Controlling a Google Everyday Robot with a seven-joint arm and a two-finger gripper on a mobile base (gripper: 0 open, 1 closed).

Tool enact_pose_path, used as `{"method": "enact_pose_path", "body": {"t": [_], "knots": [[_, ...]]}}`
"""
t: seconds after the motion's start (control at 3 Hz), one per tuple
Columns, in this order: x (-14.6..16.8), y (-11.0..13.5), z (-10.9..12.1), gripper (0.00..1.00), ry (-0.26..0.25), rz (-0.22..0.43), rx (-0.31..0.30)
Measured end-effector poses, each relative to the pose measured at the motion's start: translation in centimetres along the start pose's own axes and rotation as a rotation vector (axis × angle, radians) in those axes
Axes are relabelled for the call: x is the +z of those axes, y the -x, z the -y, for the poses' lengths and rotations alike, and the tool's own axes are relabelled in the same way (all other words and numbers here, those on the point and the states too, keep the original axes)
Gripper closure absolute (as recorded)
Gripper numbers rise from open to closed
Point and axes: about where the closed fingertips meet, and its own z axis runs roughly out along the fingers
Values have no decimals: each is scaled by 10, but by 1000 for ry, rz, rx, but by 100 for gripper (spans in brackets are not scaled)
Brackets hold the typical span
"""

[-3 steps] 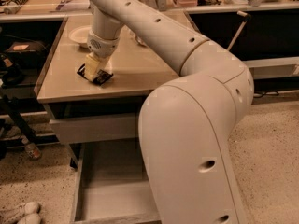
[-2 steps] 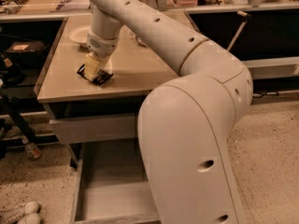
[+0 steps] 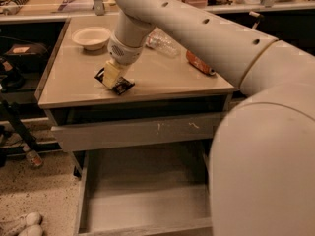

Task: Place rxbar chocolate into middle drawer

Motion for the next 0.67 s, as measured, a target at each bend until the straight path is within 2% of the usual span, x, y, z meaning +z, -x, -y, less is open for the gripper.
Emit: {"method": "enact_pose_path", "body": {"t": [0.33, 0.67], "knots": [[-15, -82, -36, 100, 0, -10, 68], [-18, -82, -37, 100, -6, -4, 62]]}}
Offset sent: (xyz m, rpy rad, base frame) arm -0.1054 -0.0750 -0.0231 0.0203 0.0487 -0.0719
